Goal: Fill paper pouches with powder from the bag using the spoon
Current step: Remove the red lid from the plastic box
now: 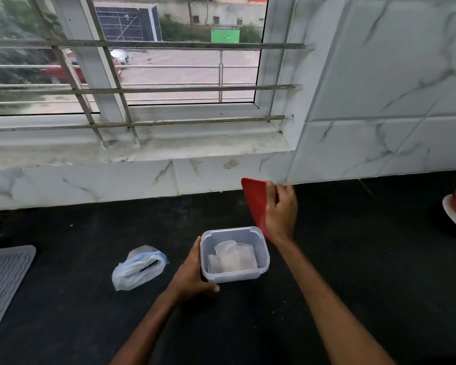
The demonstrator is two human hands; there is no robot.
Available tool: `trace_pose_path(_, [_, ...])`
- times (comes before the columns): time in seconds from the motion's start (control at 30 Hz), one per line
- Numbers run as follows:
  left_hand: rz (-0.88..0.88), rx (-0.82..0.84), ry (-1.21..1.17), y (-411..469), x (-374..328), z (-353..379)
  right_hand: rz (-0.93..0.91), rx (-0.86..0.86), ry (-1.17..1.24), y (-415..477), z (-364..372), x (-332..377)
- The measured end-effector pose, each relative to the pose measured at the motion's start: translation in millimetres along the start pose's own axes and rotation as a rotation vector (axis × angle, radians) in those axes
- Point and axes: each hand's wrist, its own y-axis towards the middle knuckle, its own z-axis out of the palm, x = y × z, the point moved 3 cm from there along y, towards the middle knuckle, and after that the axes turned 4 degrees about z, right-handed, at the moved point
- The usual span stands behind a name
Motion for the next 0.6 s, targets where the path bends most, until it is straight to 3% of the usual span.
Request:
trace_pose_path(0.1, [-0.028, -0.008, 0.0, 1, 5, -11, 0.13, -0.13, 0.028, 32, -14, -19])
trace_pose_path(0.27, [0.021, -0.161, 0.101, 12, -12, -22, 0.448, -0.237, 0.246, 71, -25, -58])
trace_pose_path(0.43, [0.014, -0.183, 0.242, 31, -27, -10, 0.836, -0.051, 0.496, 74, 4, -116])
trace_pose_path(0.6, [-0.014, -0.167, 0.437, 38, -24, 7, 0.977, 0.087, 0.486, 59, 38, -152])
